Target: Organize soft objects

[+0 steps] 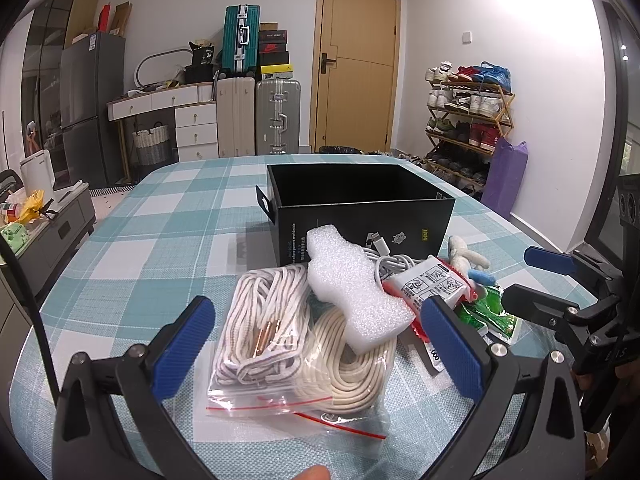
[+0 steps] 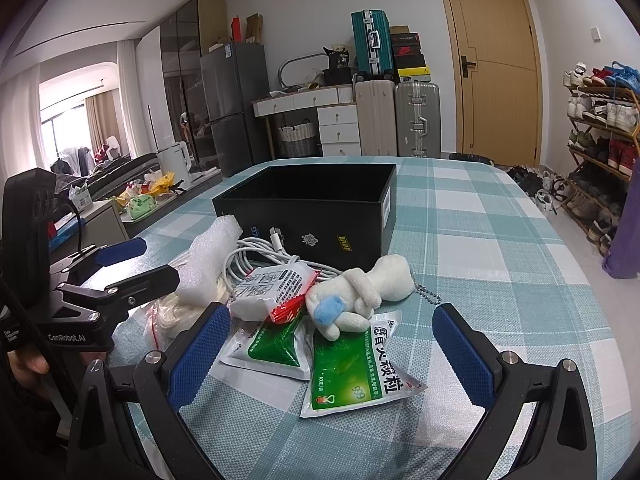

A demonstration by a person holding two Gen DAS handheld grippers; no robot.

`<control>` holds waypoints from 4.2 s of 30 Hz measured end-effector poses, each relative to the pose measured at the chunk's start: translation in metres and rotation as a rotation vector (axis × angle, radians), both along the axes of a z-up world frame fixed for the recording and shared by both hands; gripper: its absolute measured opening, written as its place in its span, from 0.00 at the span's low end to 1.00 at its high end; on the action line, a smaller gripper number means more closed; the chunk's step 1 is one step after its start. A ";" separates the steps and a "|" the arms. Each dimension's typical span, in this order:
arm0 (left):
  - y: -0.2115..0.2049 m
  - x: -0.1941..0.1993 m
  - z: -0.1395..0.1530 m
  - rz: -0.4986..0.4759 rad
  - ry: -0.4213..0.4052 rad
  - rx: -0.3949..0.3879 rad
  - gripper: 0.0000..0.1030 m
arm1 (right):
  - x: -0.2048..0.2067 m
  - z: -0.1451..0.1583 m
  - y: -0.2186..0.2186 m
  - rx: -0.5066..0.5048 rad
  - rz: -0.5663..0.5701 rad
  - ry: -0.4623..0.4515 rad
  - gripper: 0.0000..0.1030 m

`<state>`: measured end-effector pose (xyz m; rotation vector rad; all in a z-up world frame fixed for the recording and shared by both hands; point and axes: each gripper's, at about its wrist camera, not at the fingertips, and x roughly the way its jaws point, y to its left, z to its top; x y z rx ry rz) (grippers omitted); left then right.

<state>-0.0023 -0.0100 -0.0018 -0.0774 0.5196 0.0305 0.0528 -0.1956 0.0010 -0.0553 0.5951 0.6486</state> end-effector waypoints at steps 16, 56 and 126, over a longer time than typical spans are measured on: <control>0.002 0.002 -0.001 -0.001 0.006 -0.007 1.00 | 0.003 -0.001 0.003 -0.023 -0.005 0.021 1.00; 0.057 0.037 -0.008 0.068 0.220 -0.040 1.00 | 0.056 0.001 0.003 -0.073 -0.140 0.188 1.00; 0.067 0.012 0.033 0.054 0.098 -0.146 0.32 | 0.049 0.027 -0.017 0.095 -0.059 0.185 0.18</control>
